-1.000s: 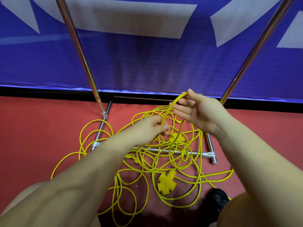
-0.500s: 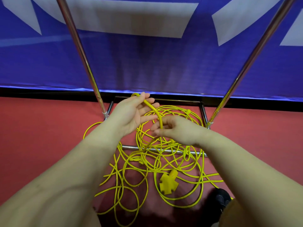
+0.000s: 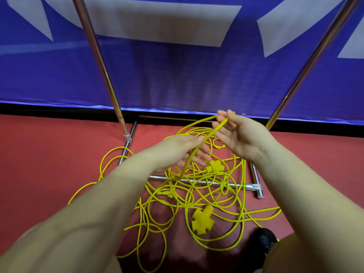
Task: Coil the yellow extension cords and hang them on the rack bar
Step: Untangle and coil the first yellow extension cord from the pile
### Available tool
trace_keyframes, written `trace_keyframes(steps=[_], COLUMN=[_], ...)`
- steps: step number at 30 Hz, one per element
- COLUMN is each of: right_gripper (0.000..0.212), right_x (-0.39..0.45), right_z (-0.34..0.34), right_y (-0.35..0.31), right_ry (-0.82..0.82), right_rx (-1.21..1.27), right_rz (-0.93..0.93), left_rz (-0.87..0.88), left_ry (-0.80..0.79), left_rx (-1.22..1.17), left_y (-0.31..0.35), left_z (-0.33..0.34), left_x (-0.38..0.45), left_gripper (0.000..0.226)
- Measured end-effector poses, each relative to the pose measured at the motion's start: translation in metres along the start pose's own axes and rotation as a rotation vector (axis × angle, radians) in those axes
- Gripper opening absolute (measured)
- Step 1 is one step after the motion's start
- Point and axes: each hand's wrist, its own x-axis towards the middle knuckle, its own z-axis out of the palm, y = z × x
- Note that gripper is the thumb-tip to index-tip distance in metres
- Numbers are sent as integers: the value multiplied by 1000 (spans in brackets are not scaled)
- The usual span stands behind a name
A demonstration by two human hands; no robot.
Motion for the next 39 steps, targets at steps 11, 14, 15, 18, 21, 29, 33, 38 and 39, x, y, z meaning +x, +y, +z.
trace_keyframes(steps=[11,14,15,18,21,29,33,38,39], right_gripper=[12,7,9,15,20,22,40,73,64], right_x=[-11,-12,-12,-11,-13,-2,1,-8,-10], right_z=[7,12,13,16,18,1,0,13,14], right_y=[40,55,56,48,30,3,14,39,43], right_ry=[-379,-466,-464,-419,-299,36,-36,-257,-308], right_rx=[-833,-895,-904,-861,-654,-192,-449,-723,-766], right_rz=[94,34,9,-29,-61,-84,-53,194,188], left_rz=[169,172,173,156,31,86,136,237,247], left_ry=[331,318,307,279,216,72,191,368,385], left_rx=[-909,-953,-946,-778,-328,95,-378,-890,-931], left_y=[14,13,12,10,0,4,7,16,16], left_z=[-20,-24,-24,-28,-26,-6,-7,-21,-22], left_x=[2,2,1,2,4,-3,-2,-1,-1], left_gripper=[18,18,18,16,30,17,15,15,15])
